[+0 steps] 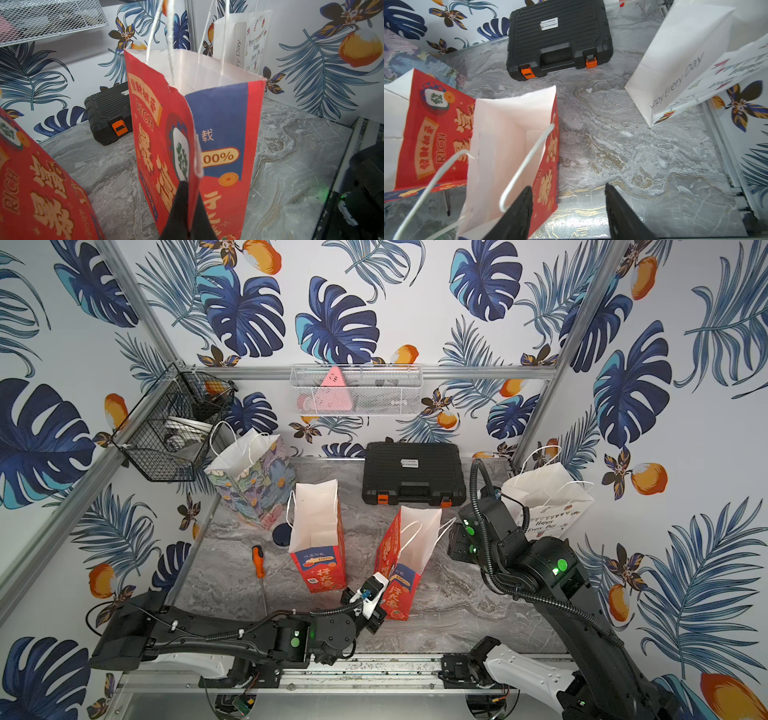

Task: Put away the paper bag
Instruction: Adjust the paper bag at the center of the board.

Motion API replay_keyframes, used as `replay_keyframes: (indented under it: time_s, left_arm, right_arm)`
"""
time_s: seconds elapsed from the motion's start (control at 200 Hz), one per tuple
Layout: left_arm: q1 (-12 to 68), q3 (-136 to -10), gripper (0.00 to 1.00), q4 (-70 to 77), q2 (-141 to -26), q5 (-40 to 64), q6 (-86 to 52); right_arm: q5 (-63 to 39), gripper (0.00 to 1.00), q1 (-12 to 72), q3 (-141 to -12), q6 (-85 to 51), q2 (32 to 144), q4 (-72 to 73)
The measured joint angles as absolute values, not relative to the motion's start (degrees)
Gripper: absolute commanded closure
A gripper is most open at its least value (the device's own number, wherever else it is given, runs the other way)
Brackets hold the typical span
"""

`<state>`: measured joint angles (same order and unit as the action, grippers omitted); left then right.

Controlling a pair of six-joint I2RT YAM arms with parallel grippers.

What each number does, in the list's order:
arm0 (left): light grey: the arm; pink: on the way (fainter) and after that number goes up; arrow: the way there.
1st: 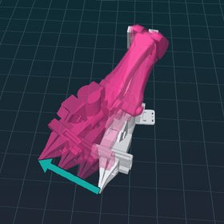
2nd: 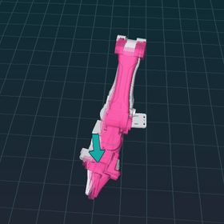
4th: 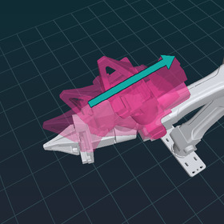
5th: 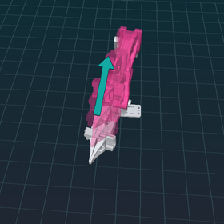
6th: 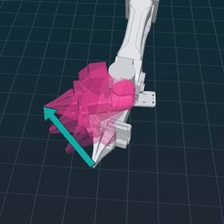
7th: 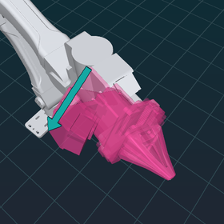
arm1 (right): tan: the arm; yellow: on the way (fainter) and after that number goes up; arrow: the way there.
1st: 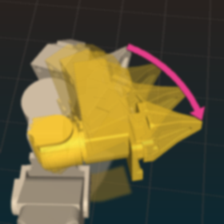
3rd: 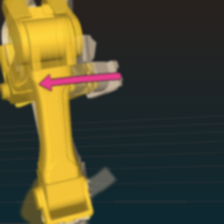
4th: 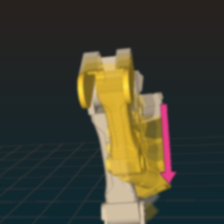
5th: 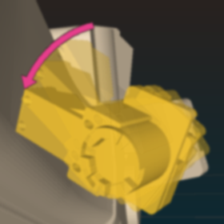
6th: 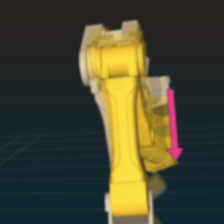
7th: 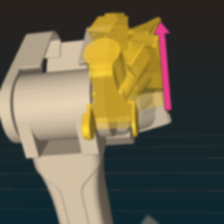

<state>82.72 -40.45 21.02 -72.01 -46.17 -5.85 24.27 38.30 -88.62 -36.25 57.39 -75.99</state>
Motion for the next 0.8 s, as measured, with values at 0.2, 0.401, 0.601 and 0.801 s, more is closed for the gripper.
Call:
replay_keyframes:
  time_s: [0.2,0.401,0.601,0.801]
  left_arm:
    - [79.4,-38.6,1.00,12.4,-62.1,-34.2,-4.5]
    - [73.3,-37.4,1.00,4.7,-53.1,-21.5,-4.4]
    - [67.3,-36.9,1.00,-1.6,-48.5,-9.5,-4.2]
    - [62.4,-35.1,0.97,-3.9,-45.7,-1.8,-4.6]
  right_arm:
    - [30.3,0.39,38.3,-91.7,-36.2,53.2,-76.8]
    - [30.9,0.33,38.3,-91.0,-31.8,50.3,-76.8]
    - [23.4,0.30,38.3,-88.3,-30.4,52.4,-78.6]
    - [23.4,0.31,38.3,-86.6,-36.7,51.5,-83.3]
